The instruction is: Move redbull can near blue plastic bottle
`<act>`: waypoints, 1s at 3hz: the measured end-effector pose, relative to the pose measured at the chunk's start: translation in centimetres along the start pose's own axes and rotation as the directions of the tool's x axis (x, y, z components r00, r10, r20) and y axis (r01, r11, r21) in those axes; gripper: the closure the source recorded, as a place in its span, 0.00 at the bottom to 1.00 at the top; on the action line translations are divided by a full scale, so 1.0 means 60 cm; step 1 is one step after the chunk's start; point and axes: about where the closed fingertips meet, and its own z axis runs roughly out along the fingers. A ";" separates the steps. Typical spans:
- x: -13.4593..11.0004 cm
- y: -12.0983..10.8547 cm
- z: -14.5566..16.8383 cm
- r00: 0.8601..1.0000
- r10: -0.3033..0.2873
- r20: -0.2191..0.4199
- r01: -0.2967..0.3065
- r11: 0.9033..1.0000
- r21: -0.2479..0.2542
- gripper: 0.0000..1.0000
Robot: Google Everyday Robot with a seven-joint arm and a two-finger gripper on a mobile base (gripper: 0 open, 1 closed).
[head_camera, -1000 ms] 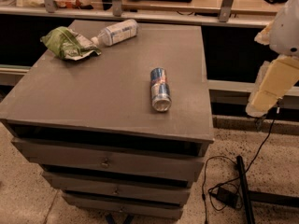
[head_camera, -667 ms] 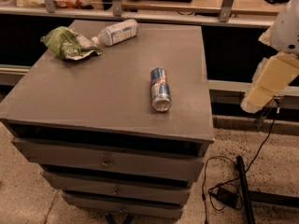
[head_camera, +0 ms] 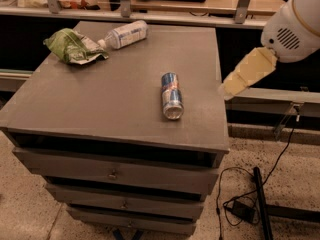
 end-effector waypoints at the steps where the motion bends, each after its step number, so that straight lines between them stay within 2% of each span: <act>1: -0.036 -0.005 0.038 0.993 0.119 -0.005 -0.119 0.992 0.038 0.00; 2: -0.038 -0.004 0.036 0.980 0.197 -0.001 -0.197 0.980 0.042 0.00; 3: -0.037 -0.004 0.036 0.980 0.198 -0.002 -0.197 0.979 0.042 0.00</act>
Offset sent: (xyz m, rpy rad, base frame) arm 0.0200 0.0149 -0.0082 0.0179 0.0067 -0.0975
